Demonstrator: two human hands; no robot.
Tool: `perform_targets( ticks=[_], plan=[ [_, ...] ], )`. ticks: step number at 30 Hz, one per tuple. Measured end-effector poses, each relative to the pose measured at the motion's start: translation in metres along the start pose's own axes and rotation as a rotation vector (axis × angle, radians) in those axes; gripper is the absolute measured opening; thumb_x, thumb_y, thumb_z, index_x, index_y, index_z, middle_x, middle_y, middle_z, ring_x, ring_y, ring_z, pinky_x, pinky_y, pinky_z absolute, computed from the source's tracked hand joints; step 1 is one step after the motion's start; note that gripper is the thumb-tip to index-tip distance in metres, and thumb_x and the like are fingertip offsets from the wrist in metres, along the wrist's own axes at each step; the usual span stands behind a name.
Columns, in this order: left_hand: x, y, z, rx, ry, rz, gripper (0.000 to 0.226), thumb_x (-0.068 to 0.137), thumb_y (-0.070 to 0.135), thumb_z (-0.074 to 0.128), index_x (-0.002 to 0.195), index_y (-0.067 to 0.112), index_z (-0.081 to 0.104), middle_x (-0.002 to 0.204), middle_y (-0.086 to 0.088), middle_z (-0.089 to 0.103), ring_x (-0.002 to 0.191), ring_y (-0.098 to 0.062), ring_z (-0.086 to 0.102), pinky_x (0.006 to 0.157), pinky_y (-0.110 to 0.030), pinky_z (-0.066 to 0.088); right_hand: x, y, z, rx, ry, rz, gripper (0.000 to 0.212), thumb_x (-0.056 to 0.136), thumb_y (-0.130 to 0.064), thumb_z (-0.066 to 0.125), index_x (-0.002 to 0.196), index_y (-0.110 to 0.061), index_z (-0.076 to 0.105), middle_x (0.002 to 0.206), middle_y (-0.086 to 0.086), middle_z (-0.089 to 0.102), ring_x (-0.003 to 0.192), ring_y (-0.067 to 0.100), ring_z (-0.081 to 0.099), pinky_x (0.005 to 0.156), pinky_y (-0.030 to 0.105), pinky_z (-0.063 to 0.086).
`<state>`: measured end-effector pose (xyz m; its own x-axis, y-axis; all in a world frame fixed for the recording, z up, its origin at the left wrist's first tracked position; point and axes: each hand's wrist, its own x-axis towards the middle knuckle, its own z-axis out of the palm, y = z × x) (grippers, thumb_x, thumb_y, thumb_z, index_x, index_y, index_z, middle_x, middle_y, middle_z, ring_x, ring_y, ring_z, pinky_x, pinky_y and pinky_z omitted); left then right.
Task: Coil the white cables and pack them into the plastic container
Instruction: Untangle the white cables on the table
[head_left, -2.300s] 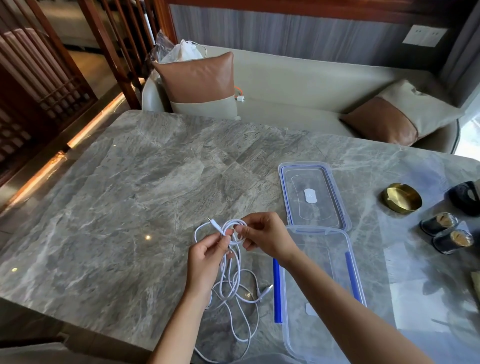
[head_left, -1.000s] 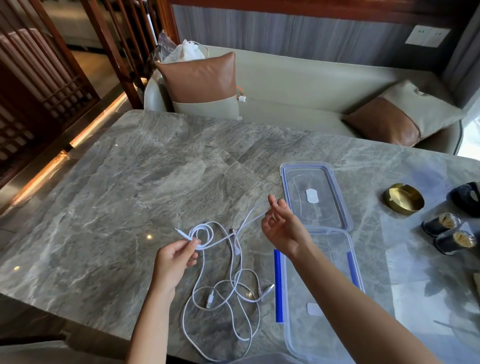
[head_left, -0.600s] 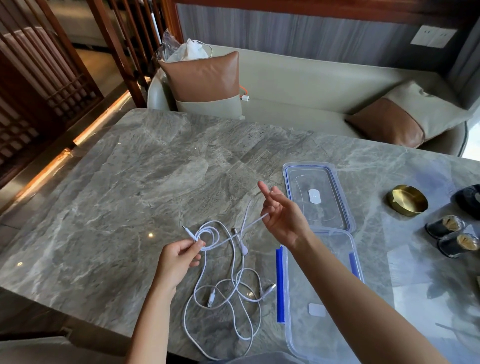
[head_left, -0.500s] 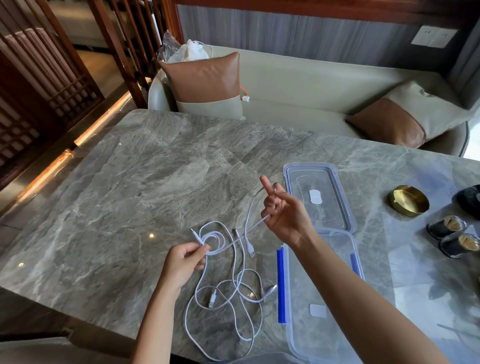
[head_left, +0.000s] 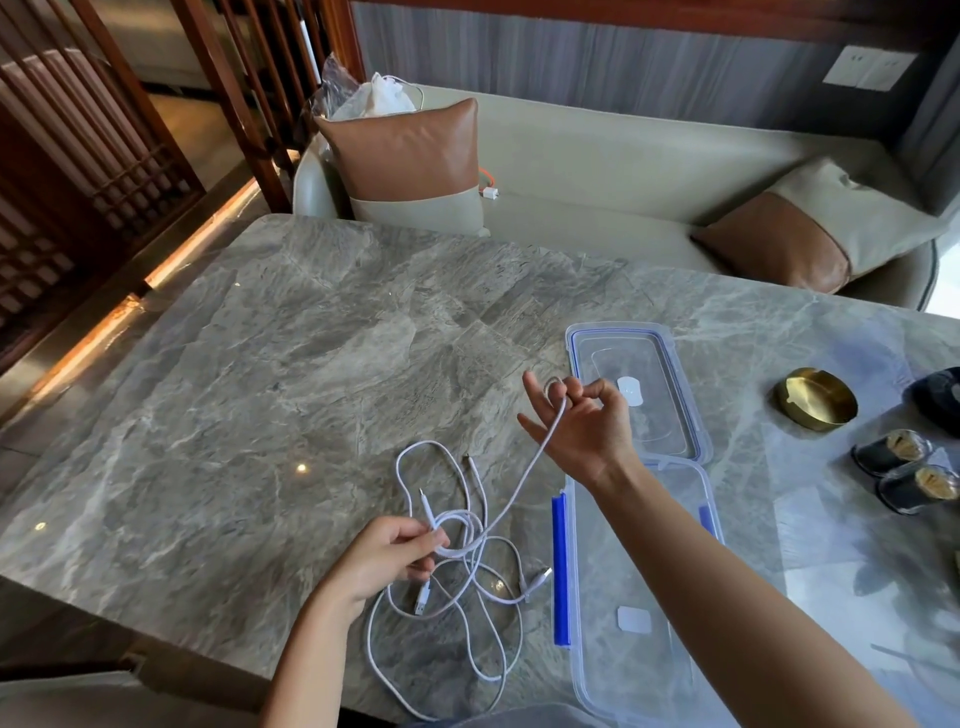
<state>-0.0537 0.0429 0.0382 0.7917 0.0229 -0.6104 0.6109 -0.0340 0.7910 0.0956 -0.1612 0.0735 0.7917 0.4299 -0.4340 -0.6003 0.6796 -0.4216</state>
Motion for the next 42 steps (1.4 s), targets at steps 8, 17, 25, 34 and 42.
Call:
perform_targets(
  ticks=[8,17,25,34,42],
  plan=[
    [0.006,0.012,0.006,-0.287,0.158,0.117,0.013,0.086,0.007,0.058,0.081,0.004,0.069,0.065,-0.004,0.060,0.053,-0.003,0.058,0.059,-0.016,0.055,0.007,0.019,0.001,-0.476,-0.004,0.159,0.011,0.093,-0.021,0.041,0.102,-0.024,0.046,0.128,0.008,0.062,0.120,0.019,0.057,0.109,0.042,0.033],
    [0.014,0.022,0.022,-0.604,0.398,0.272,0.016,0.087,0.013,0.059,0.076,0.012,0.071,0.060,0.007,0.066,0.060,-0.001,0.062,0.060,-0.014,0.054,-0.007,0.047,-0.003,-0.923,0.228,0.044,0.048,0.096,-0.029,0.049,0.134,-0.011,0.026,0.114,0.012,0.067,0.078,0.021,0.067,0.071,0.031,0.049],
    [0.022,0.027,0.027,-0.648,0.636,0.365,0.016,0.088,0.015,0.059,0.075,0.011,0.067,0.063,0.003,0.062,0.059,-0.002,0.057,0.061,-0.013,0.053,-0.022,0.048,-0.009,-0.821,-0.133,0.402,0.034,0.089,-0.043,0.057,0.106,-0.014,0.061,0.097,0.004,0.072,0.067,0.009,0.067,0.058,0.021,0.055],
    [0.019,0.026,0.037,-0.465,0.482,0.359,0.011,0.087,0.009,0.060,0.080,0.009,0.069,0.056,0.009,0.066,0.054,0.002,0.057,0.060,-0.012,0.053,-0.014,0.052,0.001,-0.460,-0.075,0.165,0.019,0.092,-0.005,0.052,0.106,-0.010,0.064,0.079,0.002,0.072,0.070,0.008,0.069,0.065,0.021,0.058],
    [0.013,0.024,0.036,-0.279,0.372,0.370,0.015,0.087,0.009,0.059,0.076,0.008,0.068,0.053,0.009,0.064,0.055,0.002,0.058,0.058,-0.011,0.050,-0.016,0.047,0.006,-1.019,-0.167,0.028,0.027,0.095,-0.017,0.052,0.118,-0.014,0.064,0.073,-0.007,0.058,0.063,0.000,0.053,0.055,0.012,0.044]
  ],
)
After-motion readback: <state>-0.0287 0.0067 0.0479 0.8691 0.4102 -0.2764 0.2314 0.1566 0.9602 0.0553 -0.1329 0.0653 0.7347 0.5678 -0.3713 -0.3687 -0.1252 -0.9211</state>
